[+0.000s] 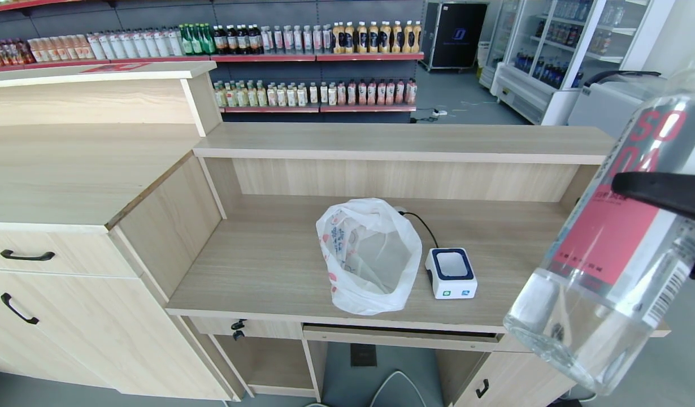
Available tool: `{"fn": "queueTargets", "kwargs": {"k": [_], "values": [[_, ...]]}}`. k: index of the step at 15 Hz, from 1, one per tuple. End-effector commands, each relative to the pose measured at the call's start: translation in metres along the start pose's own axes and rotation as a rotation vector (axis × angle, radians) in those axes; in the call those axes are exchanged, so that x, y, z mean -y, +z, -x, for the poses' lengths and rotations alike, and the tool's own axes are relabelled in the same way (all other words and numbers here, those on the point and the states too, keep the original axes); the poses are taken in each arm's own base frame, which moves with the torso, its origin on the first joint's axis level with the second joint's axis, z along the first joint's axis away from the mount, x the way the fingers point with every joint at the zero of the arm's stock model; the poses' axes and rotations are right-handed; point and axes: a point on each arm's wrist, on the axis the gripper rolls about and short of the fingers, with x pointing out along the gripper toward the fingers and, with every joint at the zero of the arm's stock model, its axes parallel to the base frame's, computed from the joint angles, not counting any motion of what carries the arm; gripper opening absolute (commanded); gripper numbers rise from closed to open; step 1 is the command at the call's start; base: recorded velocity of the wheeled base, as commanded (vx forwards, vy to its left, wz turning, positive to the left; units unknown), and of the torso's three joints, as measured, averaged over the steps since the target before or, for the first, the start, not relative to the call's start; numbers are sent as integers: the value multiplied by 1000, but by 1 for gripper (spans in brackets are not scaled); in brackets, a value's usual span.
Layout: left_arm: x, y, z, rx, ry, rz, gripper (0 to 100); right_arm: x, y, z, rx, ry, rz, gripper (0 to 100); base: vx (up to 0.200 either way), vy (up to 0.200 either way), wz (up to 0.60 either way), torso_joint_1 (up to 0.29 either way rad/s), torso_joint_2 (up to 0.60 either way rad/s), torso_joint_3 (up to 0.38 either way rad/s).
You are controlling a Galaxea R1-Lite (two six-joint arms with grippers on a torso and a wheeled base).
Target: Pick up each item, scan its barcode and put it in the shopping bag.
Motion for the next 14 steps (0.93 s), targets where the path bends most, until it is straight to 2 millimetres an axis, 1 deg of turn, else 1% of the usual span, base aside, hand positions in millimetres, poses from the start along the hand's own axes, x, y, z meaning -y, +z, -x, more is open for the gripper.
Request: {"fn": "queueTargets", "kwargs": {"k": [1, 7, 9, 10, 12, 14], "values": [[0, 0, 0, 1, 1, 0, 100, -2, 1, 2, 6, 6, 3, 0, 0, 0, 0, 0, 0, 0], [0, 0, 0, 1, 1, 0, 100, -3, 1, 5, 14, 4, 6, 0, 0, 0, 0, 0, 0, 0], [0, 0, 0, 1, 1, 0, 100, 3, 2, 3, 25, -33, 16, 0, 0, 0, 0, 0, 0, 0], [0, 0, 0, 1, 1, 0, 100, 12, 3, 1, 43, -102, 80, 0, 0, 0, 0, 0, 0, 0], [0, 0, 0, 1, 1, 0, 100, 41, 3, -3, 53, -284, 261, 0, 0, 0, 0, 0, 0, 0], [0, 0, 0, 1, 1, 0, 100, 69, 6, -6, 84, -390, 372, 0, 0, 0, 0, 0, 0, 0]]}}
